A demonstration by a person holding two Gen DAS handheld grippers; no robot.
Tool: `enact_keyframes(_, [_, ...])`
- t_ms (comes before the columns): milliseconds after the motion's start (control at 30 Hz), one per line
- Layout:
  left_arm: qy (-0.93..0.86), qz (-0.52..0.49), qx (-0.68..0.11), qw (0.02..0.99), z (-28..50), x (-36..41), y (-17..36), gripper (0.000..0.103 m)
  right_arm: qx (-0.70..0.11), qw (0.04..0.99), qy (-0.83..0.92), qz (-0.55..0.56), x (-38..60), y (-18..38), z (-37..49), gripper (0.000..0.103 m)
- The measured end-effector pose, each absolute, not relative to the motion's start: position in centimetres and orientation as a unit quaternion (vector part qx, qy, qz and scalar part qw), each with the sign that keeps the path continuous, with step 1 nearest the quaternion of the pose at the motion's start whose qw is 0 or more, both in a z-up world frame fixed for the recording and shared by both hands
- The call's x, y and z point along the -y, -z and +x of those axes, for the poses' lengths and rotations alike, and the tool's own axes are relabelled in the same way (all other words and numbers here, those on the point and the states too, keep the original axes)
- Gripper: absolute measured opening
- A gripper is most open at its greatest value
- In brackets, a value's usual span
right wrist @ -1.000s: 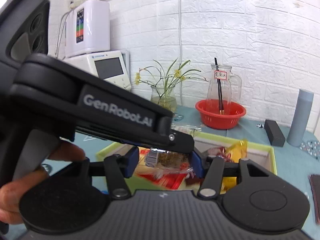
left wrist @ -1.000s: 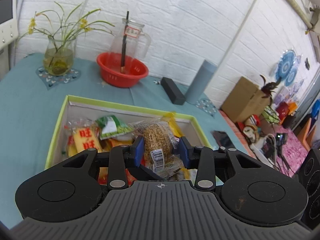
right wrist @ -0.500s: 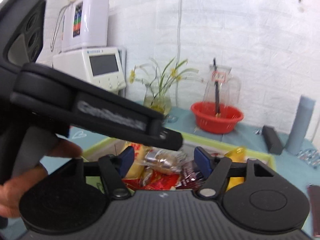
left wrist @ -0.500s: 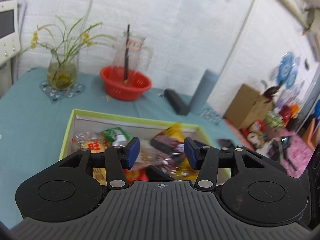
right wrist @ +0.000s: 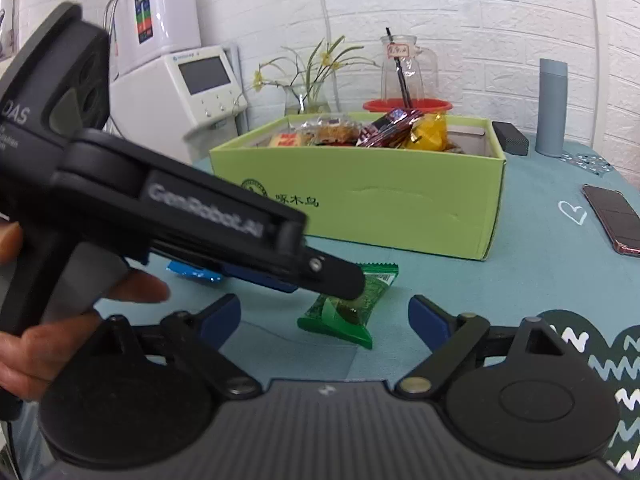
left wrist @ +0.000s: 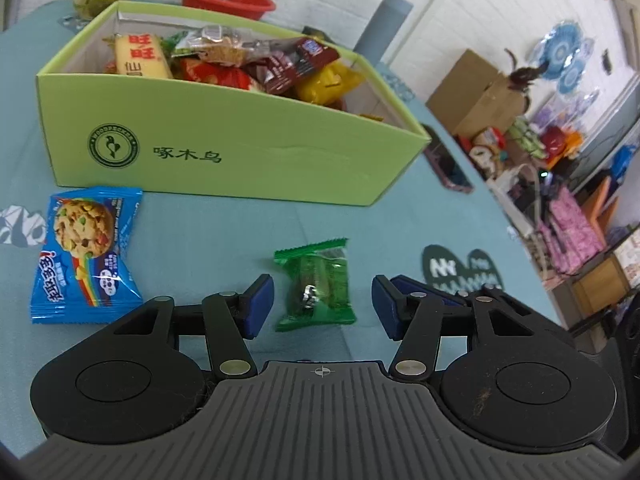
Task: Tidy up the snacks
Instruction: 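Grasp the green-wrapped candy with both grippers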
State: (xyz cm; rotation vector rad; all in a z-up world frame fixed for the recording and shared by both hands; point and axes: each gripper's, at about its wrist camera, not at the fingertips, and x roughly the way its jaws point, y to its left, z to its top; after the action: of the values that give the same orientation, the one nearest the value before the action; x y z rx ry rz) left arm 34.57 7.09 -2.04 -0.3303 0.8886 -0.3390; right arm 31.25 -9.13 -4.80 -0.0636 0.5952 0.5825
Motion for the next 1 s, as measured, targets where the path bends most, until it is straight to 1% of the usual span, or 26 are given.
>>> enact_keyframes(33, [0.164, -0.156, -0.428, 0.875, 34.9, -6.9, 2.3, 0.036, -0.298, 0.91, -0.286, -0.03, 9.0, 5.1, 31.8, 0.084])
enact_keyframes(100, [0.164, -0.156, -0.437, 0.87, 35.7, -6.7, 2.7, 0.035, -0.314, 0.904, -0.29, -0.023, 8.9, 5.6, 32.8, 0.077])
enact_keyframes(167, [0.168, -0.157, -0.446, 0.865, 36.5, -6.6, 3.3, 0.022, -0.33, 0.896, -0.296, -0.015, 8.7, 6.0, 34.1, 0.072])
enact_keyframes(200, [0.17, -0.162, -0.453, 0.86, 36.9, -6.6, 3.6, 0.01, -0.329, 0.895, -0.303, -0.012, 8.5, 6.2, 34.2, 0.073])
enact_keyframes(333, [0.172, -0.164, -0.457, 0.857, 36.5, -6.7, 3.6, 0.007, -0.333, 0.889, -0.315, -0.014, 8.3, 6.1, 33.8, 0.073])
enact_keyframes(500, [0.172, -0.174, -0.449, 0.859, 31.6, -6.5, 2.7, 0.008, -0.321, 0.888, -0.328, -0.005, 9.2, 5.3, 29.2, 0.073])
enact_keyframes(667, [0.161, -0.173, -0.431, 0.871, 25.5, -6.1, 2.6, 0.01, -0.307, 0.889, -0.339, -0.012, 9.3, 5.6, 23.2, 0.078])
enact_keyframes(700, [0.158, -0.167, -0.429, 0.873, 24.8, -5.9, 2.8, 0.013, -0.306, 0.889, -0.339, -0.016, 9.2, 5.7, 22.6, 0.078])
enact_keyframes(733, [0.151, -0.16, -0.429, 0.876, 24.4, -5.8, 2.8, 0.02, -0.307, 0.89, -0.338, -0.017, 9.3, 5.8, 22.1, 0.078])
enact_keyframes(767, [0.139, -0.154, -0.426, 0.881, 23.9, -5.9, 2.7, 0.022, -0.305, 0.891, -0.334, -0.017, 9.4, 5.8, 21.6, 0.078])
enact_keyframes(800, [0.131, -0.151, -0.419, 0.886, 23.5, -6.2, 2.4, 0.027, -0.301, 0.894, -0.331, -0.017, 9.6, 5.6, 21.2, 0.08])
enact_keyframes(833, [0.129, -0.15, -0.409, 0.891, 23.2, -6.5, 2.1, 0.036, -0.293, 0.899, -0.326, -0.016, 10.0, 5.4, 20.9, 0.082])
enact_keyframes(867, [0.127, -0.155, -0.401, 0.894, 22.9, -6.8, 1.7, 0.04, -0.288, 0.903, -0.319, -0.016, 10.2, 5.2, 20.5, 0.086])
enact_keyframes(900, [0.125, -0.159, -0.397, 0.895, 22.7, -7.0, 1.4, 0.041, -0.285, 0.906, -0.313, -0.018, 10.5, 5.1, 20.2, 0.088])
enact_keyframes(1000, [0.13, -0.162, -0.397, 0.894, 23.4, -7.0, 1.3, 0.041, -0.287, 0.907, -0.308, -0.017, 10.6, 5.2, 20.2, 0.088])
